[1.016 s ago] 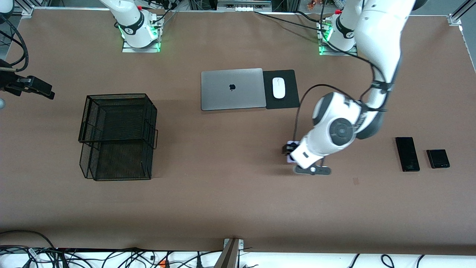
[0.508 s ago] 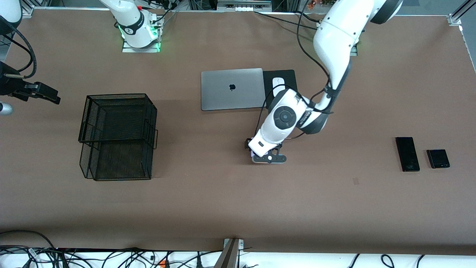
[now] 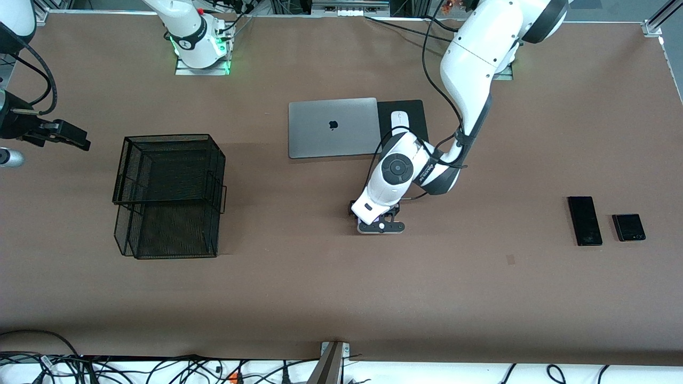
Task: Place phones with both arms
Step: 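Set the white phone by the laptop while the right gripper reaches it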
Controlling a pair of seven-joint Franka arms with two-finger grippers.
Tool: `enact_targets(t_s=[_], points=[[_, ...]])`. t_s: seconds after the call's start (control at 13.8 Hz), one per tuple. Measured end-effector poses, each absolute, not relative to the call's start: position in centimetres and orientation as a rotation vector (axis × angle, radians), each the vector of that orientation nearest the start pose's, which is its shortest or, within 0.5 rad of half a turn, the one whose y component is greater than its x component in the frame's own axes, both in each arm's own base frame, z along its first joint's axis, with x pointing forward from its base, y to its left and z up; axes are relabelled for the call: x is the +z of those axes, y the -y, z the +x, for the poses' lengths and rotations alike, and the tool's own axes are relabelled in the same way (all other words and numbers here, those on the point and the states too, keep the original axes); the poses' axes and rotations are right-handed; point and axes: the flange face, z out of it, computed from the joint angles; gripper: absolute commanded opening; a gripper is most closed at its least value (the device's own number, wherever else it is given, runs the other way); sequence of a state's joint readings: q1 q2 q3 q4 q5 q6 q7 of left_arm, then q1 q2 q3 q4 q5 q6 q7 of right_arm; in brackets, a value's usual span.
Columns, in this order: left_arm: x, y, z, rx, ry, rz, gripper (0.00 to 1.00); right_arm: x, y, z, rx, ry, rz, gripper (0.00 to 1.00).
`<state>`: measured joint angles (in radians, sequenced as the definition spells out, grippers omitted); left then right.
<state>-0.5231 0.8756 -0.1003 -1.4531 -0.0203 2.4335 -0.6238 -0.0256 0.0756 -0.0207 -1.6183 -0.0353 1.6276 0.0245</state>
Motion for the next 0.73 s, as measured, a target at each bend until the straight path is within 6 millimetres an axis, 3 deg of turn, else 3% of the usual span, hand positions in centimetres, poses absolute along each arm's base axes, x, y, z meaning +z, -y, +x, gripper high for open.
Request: enact_targets(t_s=[0.22, 0.44, 0.58, 0.73], points=[[19.6, 41.6, 61.2, -0.12, 0.103, -3.293, 1.0, 55.8, 2.4, 58.0, 0.118, -0.09, -3.174, 1.0], [25.5, 40.7, 62.3, -0.096, 0.121, -3.274, 1.0, 55.2, 1.2, 58.4, 0.12, -0.057, -3.174, 1.0], [30.7, 38.1, 63.1, -0.041, 0.161, -3.242, 1.0, 54.6, -0.8, 58.9, 0.113, -0.02, -3.173, 1.0], [35.2, 33.5, 64.2, 0.017, 0.152, -3.211, 1.0, 53.3, -3.9, 59.7, 0.097, -0.019, -3.175, 1.0]])
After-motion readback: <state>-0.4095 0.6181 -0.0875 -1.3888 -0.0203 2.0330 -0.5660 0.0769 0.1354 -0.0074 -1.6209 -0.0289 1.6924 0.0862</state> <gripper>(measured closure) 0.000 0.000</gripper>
